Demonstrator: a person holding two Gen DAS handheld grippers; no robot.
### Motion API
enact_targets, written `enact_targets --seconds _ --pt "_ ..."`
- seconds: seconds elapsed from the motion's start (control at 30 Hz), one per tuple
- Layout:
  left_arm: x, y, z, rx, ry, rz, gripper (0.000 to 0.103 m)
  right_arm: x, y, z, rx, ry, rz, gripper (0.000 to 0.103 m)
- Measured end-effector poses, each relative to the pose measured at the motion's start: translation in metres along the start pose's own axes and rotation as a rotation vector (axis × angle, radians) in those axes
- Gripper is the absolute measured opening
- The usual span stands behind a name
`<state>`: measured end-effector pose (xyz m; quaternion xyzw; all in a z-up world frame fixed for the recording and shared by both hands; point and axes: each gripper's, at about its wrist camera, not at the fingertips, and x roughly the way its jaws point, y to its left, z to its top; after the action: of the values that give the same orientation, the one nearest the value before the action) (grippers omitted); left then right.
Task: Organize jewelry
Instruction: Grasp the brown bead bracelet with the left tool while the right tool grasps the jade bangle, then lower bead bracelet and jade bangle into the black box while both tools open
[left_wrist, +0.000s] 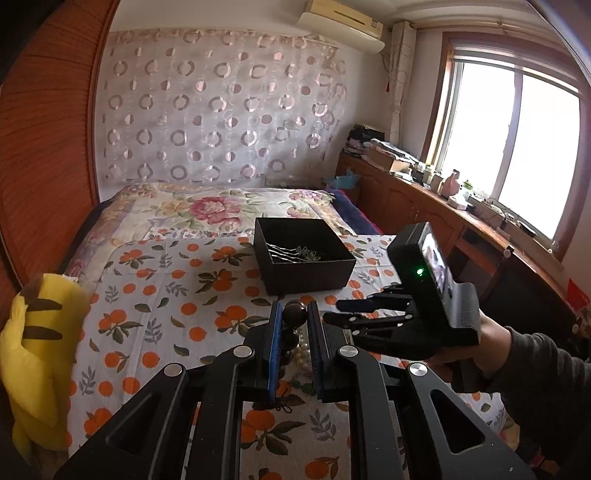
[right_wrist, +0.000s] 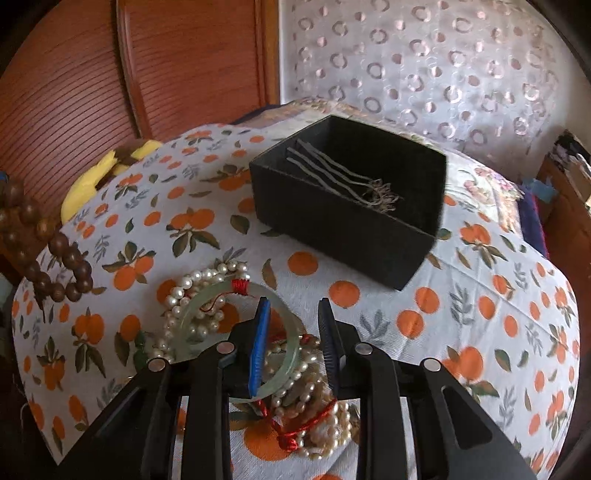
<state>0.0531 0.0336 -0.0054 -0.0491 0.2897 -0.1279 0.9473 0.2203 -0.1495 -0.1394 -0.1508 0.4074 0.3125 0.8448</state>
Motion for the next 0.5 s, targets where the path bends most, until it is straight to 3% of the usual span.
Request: enact_targets --seconds 0.07,0.17,0.5 --pt "0.002 -0.002 0.002 0.005 0.001 -0.002 0.013 0.003 0.0 -0.001 -0.011 0.011 0.029 0.015" --pt "0.006 -0.003 0.005 0.011 0.002 -0.005 0.013 -0.002 -0.002 -0.004 -0.015 -0.006 0.046 0.009" --pt "0.019 -0.007 0.032 0.031 -0.014 -0.009 0.013 -0.048 -0.017 0.0 -0.004 -0.13 0.05 0.009"
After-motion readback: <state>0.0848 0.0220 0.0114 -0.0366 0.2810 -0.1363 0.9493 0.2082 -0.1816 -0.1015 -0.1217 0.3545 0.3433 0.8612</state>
